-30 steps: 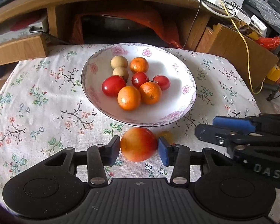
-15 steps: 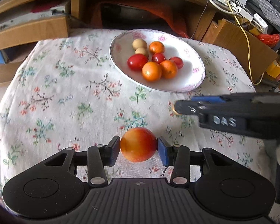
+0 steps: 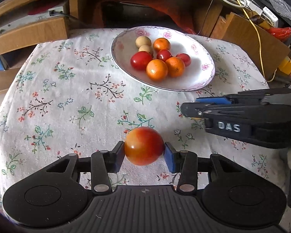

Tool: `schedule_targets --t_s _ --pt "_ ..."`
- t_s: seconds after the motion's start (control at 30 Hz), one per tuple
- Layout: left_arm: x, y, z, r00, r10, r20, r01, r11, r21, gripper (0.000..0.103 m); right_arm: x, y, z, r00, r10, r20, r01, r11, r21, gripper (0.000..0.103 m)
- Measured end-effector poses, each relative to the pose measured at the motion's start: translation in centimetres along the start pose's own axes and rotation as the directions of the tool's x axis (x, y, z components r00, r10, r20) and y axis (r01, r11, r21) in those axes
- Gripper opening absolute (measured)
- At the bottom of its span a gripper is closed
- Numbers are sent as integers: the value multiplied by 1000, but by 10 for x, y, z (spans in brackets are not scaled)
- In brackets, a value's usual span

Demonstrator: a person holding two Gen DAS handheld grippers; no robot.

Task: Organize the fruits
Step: 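Grasp a tan round fruit with the right tool while the left tool grasps the large red-yellow tomato, then lift the tan fruit with the right tool while the left tool lifts the large tomato toward the bowl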

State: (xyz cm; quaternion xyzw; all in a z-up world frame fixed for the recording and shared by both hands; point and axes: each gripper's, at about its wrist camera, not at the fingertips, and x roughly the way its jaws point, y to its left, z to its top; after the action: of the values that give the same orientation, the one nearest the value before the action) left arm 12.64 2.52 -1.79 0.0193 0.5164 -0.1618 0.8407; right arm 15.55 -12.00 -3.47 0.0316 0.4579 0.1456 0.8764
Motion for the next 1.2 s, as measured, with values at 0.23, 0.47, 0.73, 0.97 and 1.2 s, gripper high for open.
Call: schedule_targets --t_s 0.23,0.47,0.73,0.97,1.2 --pt "-15 -8 -14 1000 -22 2 22 999 25 51 -30 4 -20 998 -44 -47 42 998 -53 19" --pt "-22 -16 -34 1000 -24 -19 25 999 39 52 -61 8 -61 990 -90 -105 79 992 -101 18" --pt "-20 -21 -38 1000 0 -1 0 998 59 54 -61 9 -82 988 -106 -110 93 989 -111 19" --pt "-24 -20 -32 999 -21 39 19 999 37 61 -63 4 -85 993 -79 -88 71 993 -96 19" --pt "-15 -32 -24 997 -23 68 18 997 74 64 -64 0 -86 995 -67 -69 61 994 -87 20"
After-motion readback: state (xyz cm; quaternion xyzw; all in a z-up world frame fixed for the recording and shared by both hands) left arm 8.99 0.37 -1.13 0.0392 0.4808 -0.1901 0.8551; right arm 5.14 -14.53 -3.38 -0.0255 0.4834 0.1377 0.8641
